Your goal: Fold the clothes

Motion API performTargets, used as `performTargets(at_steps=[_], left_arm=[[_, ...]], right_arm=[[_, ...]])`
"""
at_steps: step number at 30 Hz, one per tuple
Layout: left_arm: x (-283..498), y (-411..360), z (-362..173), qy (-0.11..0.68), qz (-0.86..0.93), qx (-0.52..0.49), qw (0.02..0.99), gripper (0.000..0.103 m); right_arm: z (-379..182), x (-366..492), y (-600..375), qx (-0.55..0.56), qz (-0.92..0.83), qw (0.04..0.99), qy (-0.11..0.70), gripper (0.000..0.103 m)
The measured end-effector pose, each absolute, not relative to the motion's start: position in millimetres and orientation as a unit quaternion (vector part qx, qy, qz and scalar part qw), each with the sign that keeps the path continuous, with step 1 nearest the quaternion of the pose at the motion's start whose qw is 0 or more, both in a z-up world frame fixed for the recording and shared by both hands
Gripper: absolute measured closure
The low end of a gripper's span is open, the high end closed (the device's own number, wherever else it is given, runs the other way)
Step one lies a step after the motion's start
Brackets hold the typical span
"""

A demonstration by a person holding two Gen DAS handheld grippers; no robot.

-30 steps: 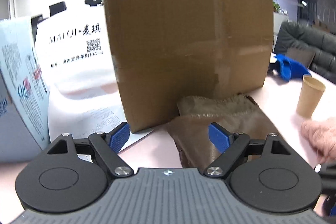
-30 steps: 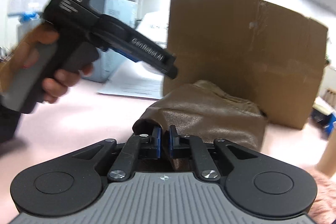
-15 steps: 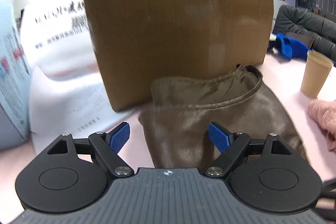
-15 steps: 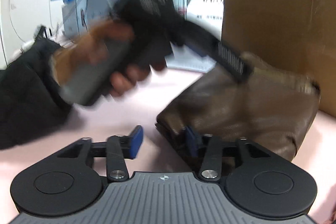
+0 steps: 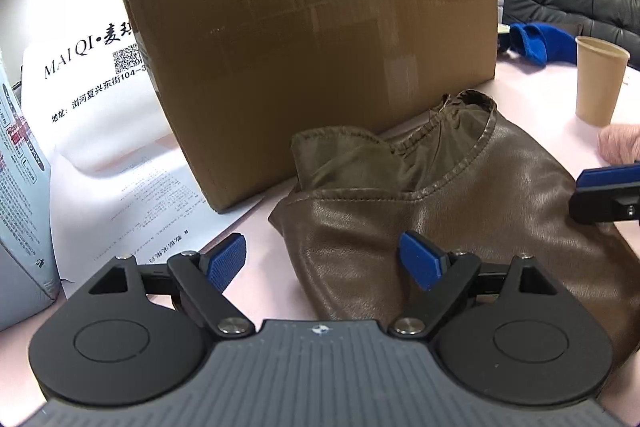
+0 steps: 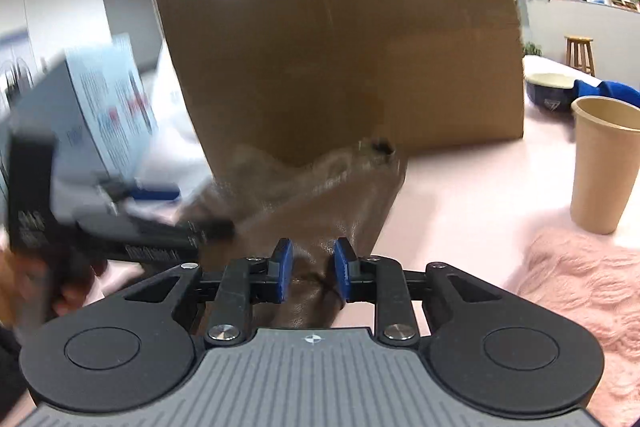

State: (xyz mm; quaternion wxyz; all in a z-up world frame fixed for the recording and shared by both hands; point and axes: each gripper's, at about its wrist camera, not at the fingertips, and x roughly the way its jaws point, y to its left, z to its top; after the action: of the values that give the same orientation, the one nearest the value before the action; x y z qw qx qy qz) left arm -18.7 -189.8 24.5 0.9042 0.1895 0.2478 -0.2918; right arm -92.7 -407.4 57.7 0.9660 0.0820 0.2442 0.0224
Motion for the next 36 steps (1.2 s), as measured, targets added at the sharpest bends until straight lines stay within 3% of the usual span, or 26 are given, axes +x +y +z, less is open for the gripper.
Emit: performTargets(at_steps=[5,7,9,11,12,14,15,23,25,26,27,28,31,33,36], left_arm=[[-17.1,-188.5,27.6,0.266,-0.28,0.206,0.899,0.017],[-15.4,-184.5,27.5,0.274,-0.277,0.193,0.901,0.017],[-12.9,-178.3,26.3,0.28,-0.277,0.168,0.904,0.017],[-12.9,-174.1,32.4,0.29,-0.27,0.151,0.906,0.018],[-16.1,-170.9,41.2,0.297,-0.267,0.135,0.907,0.019],[-28.8,-163.9,56.2,0.304,-0.27,0.113,0.907,0.019],[-35.7,-162.1,59.3,0.305,-0.269,0.112,0.907,0.019],[-92.6,-176.6,43.7,0.287,-0.247,0.202,0.903,0.018],[-95.0,-177.0,38.9,0.284,-0.241,0.202,0.906,0.018],[-96.4,-176.2,37.2,0.282,-0.239,0.2,0.907,0.019],[-97.8,-175.4,36.8,0.279,-0.243,0.202,0.907,0.026],[-99.8,-174.0,36.4,0.276,-0.252,0.205,0.905,0.031],[-105.1,-173.6,37.6,0.274,-0.27,0.21,0.899,0.066],[-109.1,-175.5,33.4,0.261,-0.25,0.238,0.902,0.071],[-108.1,-176.8,17.5,0.238,-0.205,0.278,0.908,0.071]], right_arm=[[55.3,-87.2,-405.6,0.065,0.0,0.96,0.273,0.08],[53.3,-84.4,-408.2,0.07,-0.002,0.959,0.275,0.075],[49.6,-86.5,-415.2,0.096,-0.004,0.96,0.263,0.052],[48.3,-94.3,-424.2,0.132,0.001,0.964,0.231,0.043],[50.3,-100.8,-428.7,0.151,0.0,0.967,0.207,0.028],[51.9,-107.2,-434.7,0.177,-0.016,0.968,0.179,0.008],[53.5,-109.3,-439.5,0.194,-0.027,0.967,0.162,0.008],[41.4,-87.7,-423.0,0.166,-0.038,0.959,0.226,0.01],[34.2,-79.8,-418.6,0.167,-0.021,0.951,0.258,0.024],[28.7,-75.4,-417.5,0.175,-0.004,0.944,0.279,0.047],[27.7,-74.8,-418.6,0.181,0.005,0.942,0.282,0.056],[26.0,-75.7,-420.7,0.199,0.016,0.939,0.281,0.057],[25.9,-79.5,-424.7,0.217,0.017,0.938,0.272,0.068],[26.0,-82.3,-426.1,0.227,0.015,0.936,0.269,0.074],[25.9,-86.4,-418.9,0.201,0.003,0.941,0.272,0.075]])
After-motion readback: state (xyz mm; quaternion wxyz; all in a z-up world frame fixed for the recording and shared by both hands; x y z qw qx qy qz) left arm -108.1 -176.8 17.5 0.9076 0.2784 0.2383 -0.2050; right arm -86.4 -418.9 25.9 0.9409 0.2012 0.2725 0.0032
